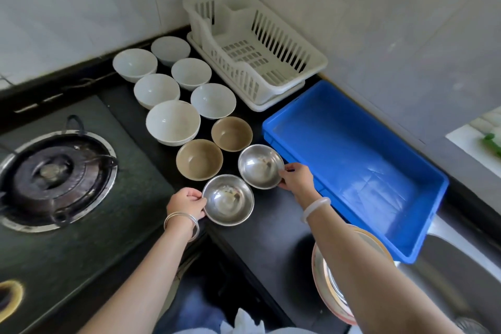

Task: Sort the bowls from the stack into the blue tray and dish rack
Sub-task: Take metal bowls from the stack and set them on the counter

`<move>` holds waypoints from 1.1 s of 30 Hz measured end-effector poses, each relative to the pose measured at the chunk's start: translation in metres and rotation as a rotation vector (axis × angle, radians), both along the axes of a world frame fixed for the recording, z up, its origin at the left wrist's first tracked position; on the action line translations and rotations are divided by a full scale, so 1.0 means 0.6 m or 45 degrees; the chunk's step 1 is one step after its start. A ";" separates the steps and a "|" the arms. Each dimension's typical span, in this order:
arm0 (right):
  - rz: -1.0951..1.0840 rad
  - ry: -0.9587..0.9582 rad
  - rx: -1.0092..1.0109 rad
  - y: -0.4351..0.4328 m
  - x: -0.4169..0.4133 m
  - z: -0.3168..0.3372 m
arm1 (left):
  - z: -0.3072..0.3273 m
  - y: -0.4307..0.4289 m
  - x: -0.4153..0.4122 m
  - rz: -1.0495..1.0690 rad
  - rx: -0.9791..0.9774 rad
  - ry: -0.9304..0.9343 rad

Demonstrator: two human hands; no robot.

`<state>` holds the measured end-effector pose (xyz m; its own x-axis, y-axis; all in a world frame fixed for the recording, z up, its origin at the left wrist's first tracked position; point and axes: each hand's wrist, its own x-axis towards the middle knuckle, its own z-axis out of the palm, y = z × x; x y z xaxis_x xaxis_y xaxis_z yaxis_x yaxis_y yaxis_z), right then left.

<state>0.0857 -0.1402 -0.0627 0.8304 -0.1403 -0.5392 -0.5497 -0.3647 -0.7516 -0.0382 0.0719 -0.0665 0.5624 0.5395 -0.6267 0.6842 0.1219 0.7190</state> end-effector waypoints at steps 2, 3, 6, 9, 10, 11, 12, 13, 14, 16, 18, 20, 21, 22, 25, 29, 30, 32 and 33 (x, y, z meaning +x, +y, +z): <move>-0.012 0.006 -0.005 0.003 0.001 -0.006 | -0.001 0.001 0.001 0.007 0.001 -0.002; -0.018 0.010 -0.002 0.005 0.002 -0.009 | -0.001 0.001 0.002 0.010 0.000 -0.003; -0.049 0.031 0.022 0.007 0.001 -0.014 | -0.002 0.001 0.004 0.012 -0.001 -0.007; -0.066 0.053 0.041 0.009 -0.001 -0.016 | -0.004 0.002 0.003 0.008 0.002 -0.005; -0.073 0.060 0.050 0.010 -0.003 -0.016 | -0.005 0.003 0.002 0.007 0.005 -0.007; -0.081 0.066 0.058 0.010 -0.004 -0.016 | -0.006 0.003 0.001 0.004 0.011 -0.009; -0.088 0.072 0.065 0.011 -0.006 -0.017 | -0.007 0.003 0.000 -0.001 0.020 -0.012; -0.096 0.078 0.071 0.011 -0.007 -0.017 | -0.008 0.003 -0.001 -0.009 0.029 -0.015; -0.104 0.084 0.079 0.010 -0.009 -0.018 | -0.009 0.003 -0.002 -0.019 0.039 -0.017; -0.117 0.094 0.093 0.010 -0.012 -0.018 | -0.008 0.003 -0.004 -0.030 0.054 -0.027; -0.112 0.106 0.089 0.009 -0.015 -0.019 | -0.006 0.002 -0.005 -0.045 0.085 -0.038; -0.080 0.119 0.066 0.007 -0.018 -0.017 | -0.002 0.001 -0.007 -0.075 0.129 -0.047; -0.060 0.124 0.050 0.006 -0.020 -0.014 | 0.001 0.001 -0.009 -0.095 0.152 -0.050; -0.036 0.123 0.027 0.005 -0.022 -0.011 | 0.004 0.000 -0.010 -0.124 0.185 -0.052; 0.040 0.037 -0.102 -0.007 -0.031 0.004 | 0.022 -0.003 -0.013 -0.221 0.321 -0.056; 0.074 -0.164 -0.215 -0.045 -0.063 0.045 | 0.051 -0.024 -0.010 -0.317 0.381 -0.130; 0.058 -0.203 -0.230 -0.060 -0.075 0.055 | 0.057 -0.036 -0.007 -0.357 0.374 -0.153; 0.006 -0.269 -0.320 -0.098 -0.104 0.072 | 0.066 -0.067 0.001 -0.452 0.331 -0.202; -0.028 -0.295 -0.403 -0.121 -0.121 0.079 | 0.069 -0.087 0.005 -0.510 0.294 -0.216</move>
